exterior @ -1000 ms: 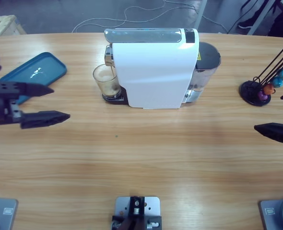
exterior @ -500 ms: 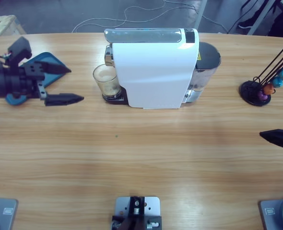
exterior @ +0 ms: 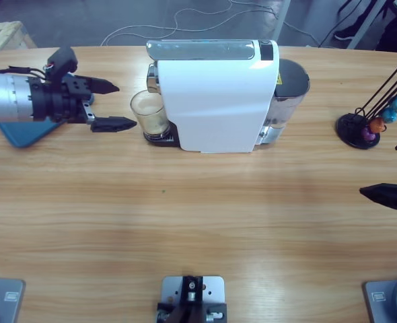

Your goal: Pour coffee

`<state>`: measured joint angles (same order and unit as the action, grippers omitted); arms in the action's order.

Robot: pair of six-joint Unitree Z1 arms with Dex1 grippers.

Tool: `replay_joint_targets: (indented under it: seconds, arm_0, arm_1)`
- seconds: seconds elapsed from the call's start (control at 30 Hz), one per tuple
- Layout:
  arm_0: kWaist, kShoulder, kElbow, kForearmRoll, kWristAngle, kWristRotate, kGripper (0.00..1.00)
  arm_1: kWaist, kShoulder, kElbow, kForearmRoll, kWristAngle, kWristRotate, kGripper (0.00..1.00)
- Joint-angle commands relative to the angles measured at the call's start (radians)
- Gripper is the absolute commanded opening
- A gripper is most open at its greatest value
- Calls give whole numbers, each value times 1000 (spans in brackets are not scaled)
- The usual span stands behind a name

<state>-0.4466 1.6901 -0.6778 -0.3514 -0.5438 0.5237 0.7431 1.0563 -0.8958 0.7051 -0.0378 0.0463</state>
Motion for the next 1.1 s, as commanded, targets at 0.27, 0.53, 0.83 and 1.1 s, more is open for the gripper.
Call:
replay_joint_targets:
  seconds: [0.27, 0.53, 0.83, 1.1]
  arm_0:
    - [-21, 145, -83, -12, -34, 13, 1000]
    - [-26, 179, -103, -12, -33, 11, 1000]
    - [-46, 203, -109, -12, -30, 3, 1000]
    - [-73, 229, -145, -12, -33, 4, 1000]
  arm_1:
    - [-14, 52, -11, 8, 44, 10, 1000]
    - [-14, 57, -6, 7, 55, 10, 1000]
    - [-14, 57, -5, 10, 75, 10, 1000]
    - [-14, 50, -3, 13, 77, 10, 1000]
